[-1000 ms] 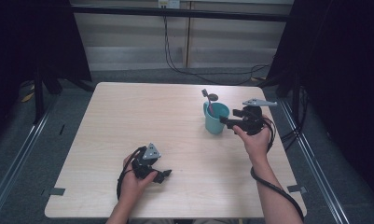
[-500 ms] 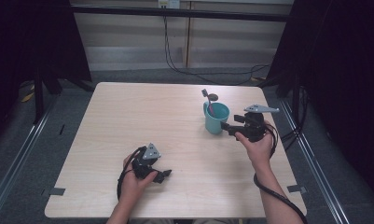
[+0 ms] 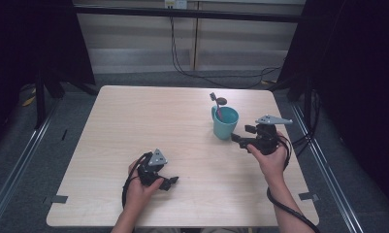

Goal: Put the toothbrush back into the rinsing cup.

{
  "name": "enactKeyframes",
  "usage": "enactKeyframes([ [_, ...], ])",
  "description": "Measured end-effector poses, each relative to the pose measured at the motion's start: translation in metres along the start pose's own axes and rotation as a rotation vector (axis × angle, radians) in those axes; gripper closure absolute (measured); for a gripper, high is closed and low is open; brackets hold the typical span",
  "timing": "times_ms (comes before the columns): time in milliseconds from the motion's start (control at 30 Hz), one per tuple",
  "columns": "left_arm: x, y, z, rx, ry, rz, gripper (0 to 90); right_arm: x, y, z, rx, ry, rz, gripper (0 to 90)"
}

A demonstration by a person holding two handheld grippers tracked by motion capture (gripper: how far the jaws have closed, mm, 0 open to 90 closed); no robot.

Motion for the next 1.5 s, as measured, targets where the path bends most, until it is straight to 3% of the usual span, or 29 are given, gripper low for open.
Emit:
enactKeyframes([
  [1100,0.0,0.0,0.0,0.002,0.002,0.0,15.2,0.044,0.021,0.01,-0.053,0.073,0.051,22.0],
  [1500,0.0,0.0,0.0,0.002,0.001,0.001,15.2,0.069,0.024,0.015,-0.05,0.126,0.111,22.0],
])
Point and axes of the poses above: each handheld gripper's, and its own axes: y roughly backward along the jaws, x roughly out of its underside, z roughly to its left, the point moved 8 cm from there along -y, roughly forward along the jaws, and after that the axes turned 4 degrees about z, right-handed, at the moved point
